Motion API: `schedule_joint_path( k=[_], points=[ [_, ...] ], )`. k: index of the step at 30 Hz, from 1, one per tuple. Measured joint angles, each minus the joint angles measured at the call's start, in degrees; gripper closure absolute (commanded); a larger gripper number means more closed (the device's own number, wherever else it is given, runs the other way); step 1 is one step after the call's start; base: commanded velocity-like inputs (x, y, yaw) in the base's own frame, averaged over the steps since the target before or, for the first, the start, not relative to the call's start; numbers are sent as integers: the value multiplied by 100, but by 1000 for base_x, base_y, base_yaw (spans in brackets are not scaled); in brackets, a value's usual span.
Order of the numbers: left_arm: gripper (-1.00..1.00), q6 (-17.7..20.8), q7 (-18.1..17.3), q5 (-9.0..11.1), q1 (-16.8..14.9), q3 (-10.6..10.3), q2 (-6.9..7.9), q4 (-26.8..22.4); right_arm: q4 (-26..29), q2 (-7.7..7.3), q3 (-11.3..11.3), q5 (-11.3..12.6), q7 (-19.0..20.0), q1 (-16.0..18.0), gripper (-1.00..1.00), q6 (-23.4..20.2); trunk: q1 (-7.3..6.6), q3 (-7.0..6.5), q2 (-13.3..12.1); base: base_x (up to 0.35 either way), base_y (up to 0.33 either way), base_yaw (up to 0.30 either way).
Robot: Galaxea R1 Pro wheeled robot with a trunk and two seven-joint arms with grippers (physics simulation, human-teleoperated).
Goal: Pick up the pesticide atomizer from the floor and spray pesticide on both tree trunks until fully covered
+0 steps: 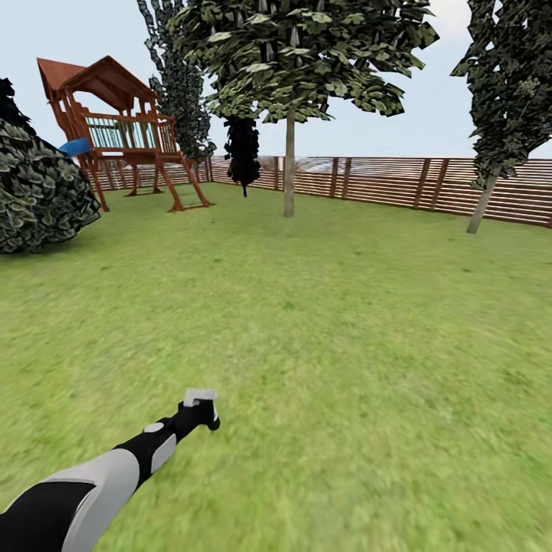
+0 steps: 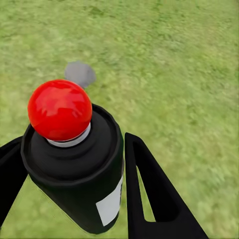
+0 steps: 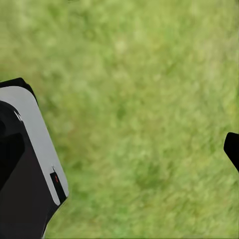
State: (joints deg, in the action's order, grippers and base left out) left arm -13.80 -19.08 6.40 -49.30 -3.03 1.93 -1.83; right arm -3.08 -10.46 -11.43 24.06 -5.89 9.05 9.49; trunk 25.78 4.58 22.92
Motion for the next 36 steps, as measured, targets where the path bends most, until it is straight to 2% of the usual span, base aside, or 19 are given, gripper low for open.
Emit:
schedule_joint_path(
  k=[36],
  points=[
    [100, 0, 0, -1, 0, 0, 18, 7, 0, 0, 0, 0, 0, 0, -100, 0, 0, 0, 0, 350, 0, 0]
  ],
)
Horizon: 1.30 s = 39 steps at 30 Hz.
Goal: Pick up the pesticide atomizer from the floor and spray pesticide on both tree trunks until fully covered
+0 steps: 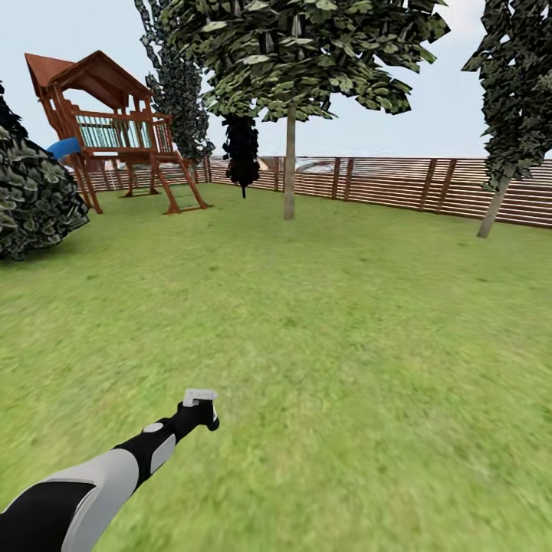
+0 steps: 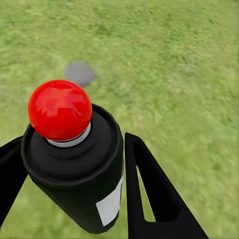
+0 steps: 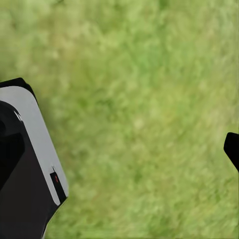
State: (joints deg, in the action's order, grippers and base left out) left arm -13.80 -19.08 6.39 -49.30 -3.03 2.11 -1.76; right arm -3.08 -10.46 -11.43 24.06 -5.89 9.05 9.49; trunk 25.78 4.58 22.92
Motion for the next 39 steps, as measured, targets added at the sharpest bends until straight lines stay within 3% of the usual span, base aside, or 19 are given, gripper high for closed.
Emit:
schedule_joint_path(
  k=[39],
  points=[
    [100, -9, 0, 0, 0, 0, -9, -8, 0, 0, 0, -1, 0, 0, -100, 0, 0, 0, 0, 350, 0, 0]
  ],
)
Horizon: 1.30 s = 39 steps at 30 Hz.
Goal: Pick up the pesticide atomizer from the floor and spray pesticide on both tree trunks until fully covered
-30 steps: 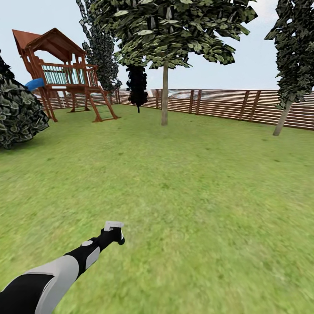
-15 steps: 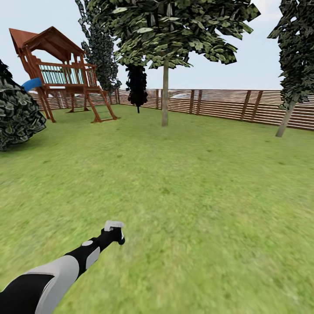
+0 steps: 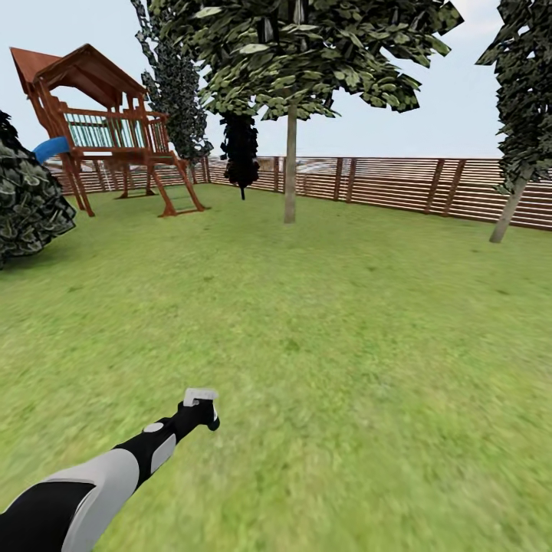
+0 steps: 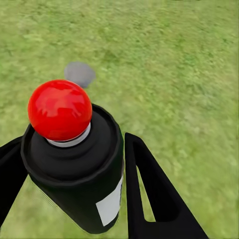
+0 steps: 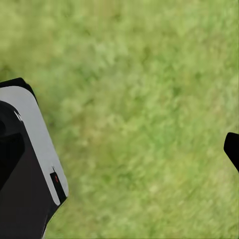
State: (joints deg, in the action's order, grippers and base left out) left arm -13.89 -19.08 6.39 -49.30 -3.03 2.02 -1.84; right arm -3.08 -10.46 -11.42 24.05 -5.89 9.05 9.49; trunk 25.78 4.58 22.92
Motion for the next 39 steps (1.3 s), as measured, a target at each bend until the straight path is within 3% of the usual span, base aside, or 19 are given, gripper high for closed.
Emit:
schedule_joint_path(
  k=[39],
  points=[
    [100, 10, 1, -3, 0, 0, -18, 9, 0, 0, 0, 0, 0, 0, -100, 0, 0, 0, 0, 350, 0, 0]
  ],
)
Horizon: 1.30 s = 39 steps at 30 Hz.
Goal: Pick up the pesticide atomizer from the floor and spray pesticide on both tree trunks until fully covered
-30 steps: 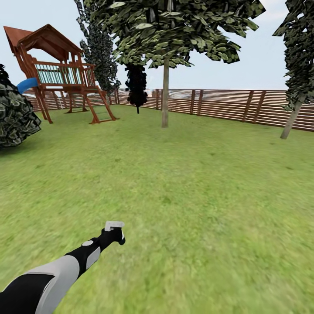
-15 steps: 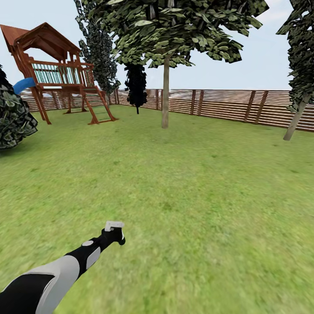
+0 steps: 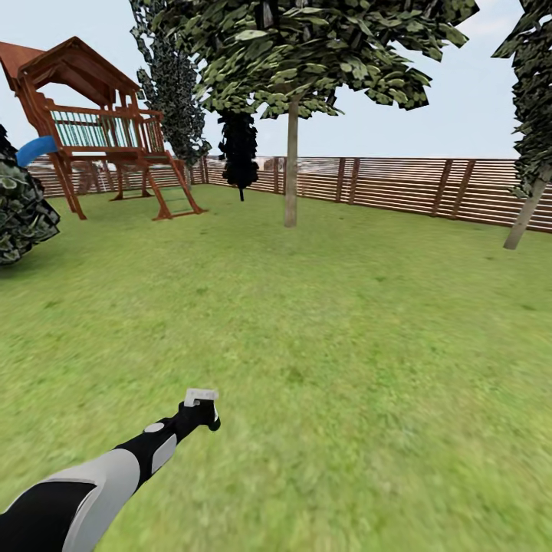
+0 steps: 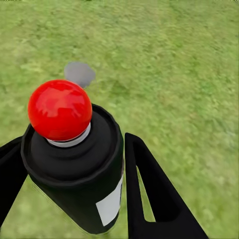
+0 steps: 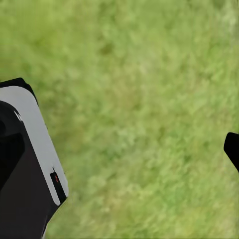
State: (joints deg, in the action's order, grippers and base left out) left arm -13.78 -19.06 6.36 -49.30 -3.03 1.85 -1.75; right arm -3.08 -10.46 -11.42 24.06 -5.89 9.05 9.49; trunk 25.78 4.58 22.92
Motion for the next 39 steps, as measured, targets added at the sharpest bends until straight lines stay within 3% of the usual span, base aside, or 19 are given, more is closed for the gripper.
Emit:
schedule_joint_path(
  k=[39],
  points=[
    [100, 7, 2, 3, 0, 0, 0, 0, 0, 0, 0, -2, 0, 0, -100, 0, 0, 0, 0, 350, 0, 0]
  ],
)
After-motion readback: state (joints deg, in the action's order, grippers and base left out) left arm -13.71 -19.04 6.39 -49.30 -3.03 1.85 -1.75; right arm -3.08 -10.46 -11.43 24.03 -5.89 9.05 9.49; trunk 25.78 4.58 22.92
